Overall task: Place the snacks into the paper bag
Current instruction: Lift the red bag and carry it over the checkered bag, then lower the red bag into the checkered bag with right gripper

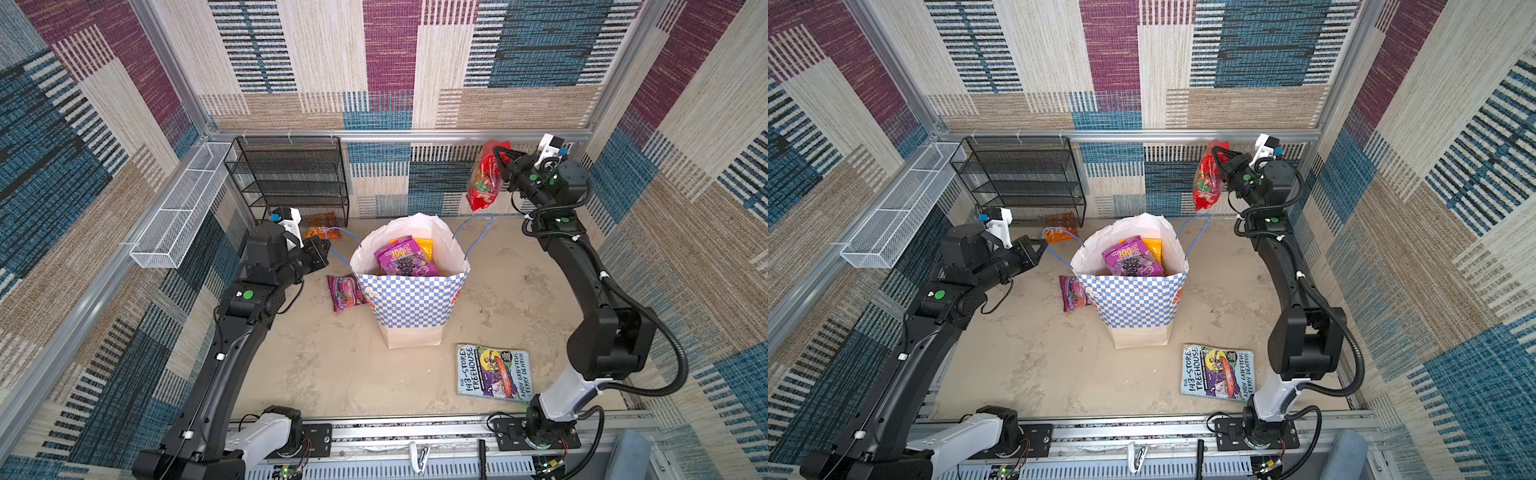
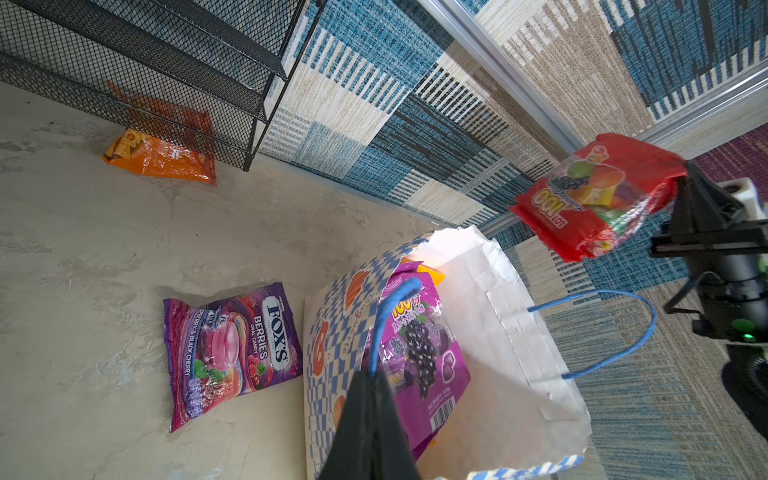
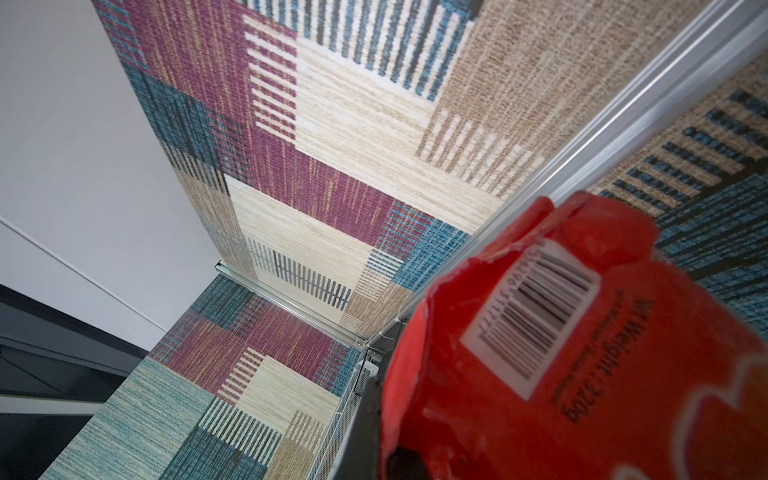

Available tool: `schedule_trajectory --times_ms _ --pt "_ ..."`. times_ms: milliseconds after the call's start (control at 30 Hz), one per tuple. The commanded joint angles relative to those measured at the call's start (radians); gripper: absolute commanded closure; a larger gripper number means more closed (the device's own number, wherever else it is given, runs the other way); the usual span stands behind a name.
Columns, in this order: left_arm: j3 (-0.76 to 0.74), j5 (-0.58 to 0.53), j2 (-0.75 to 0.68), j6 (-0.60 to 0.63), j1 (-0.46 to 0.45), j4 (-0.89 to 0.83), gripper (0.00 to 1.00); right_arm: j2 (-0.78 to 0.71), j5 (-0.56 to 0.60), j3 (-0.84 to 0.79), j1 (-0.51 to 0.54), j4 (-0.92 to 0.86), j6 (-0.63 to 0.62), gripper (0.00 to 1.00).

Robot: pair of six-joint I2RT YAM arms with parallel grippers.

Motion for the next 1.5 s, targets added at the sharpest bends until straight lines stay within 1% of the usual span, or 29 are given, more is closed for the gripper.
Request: schedule_trajectory --times_ms 0,200,433,567,833,933,1000,1167,1200,1467 --pt "0.004 -0.001 -0.007 -0.01 0.004 0.093 1.0 -0.065 0.014 0.026 0.017 -0.025 -0.075 1.0" --pt "0.004 0.007 -0.005 -0.012 0.005 0.098 1.0 -0.125 -0.012 0.082 0.09 -0.12 -0.145 1.0" --pt "0.002 0.017 0.0 -0.013 0.008 0.103 1.0 -0.155 -0.028 0.087 0.23 -0.176 -0.239 1.0" --pt "0.003 0.021 0.003 -0.016 0.01 0.104 1.0 -0.163 -0.046 0.084 0.299 -0.188 -0.272 1.0" --pt "0.002 0.026 0.004 -0.019 0.016 0.106 1.0 -0.174 -0.123 -0.008 0.414 -0.202 -0.318 1.0" --pt "0.001 0.024 0.003 -0.018 0.016 0.106 1.0 -0.183 -0.141 -0.038 0.45 -0.233 -0.359 1.0" --pt "0.001 0.024 0.004 -0.019 0.016 0.106 1.0 -0.187 -0.153 -0.05 0.469 -0.257 -0.391 1.0" --pt "0.001 0.027 0.005 -0.021 0.018 0.108 1.0 -0.167 -0.234 -0.051 0.504 -0.327 -0.451 1.0" --pt "0.001 0.027 0.004 -0.021 0.018 0.108 1.0 -0.162 -0.243 -0.072 0.51 -0.346 -0.467 1.0" --pt "0.0 0.025 0.003 -0.02 0.02 0.109 1.0 -0.171 -0.274 -0.161 0.53 -0.434 -0.546 1.0"
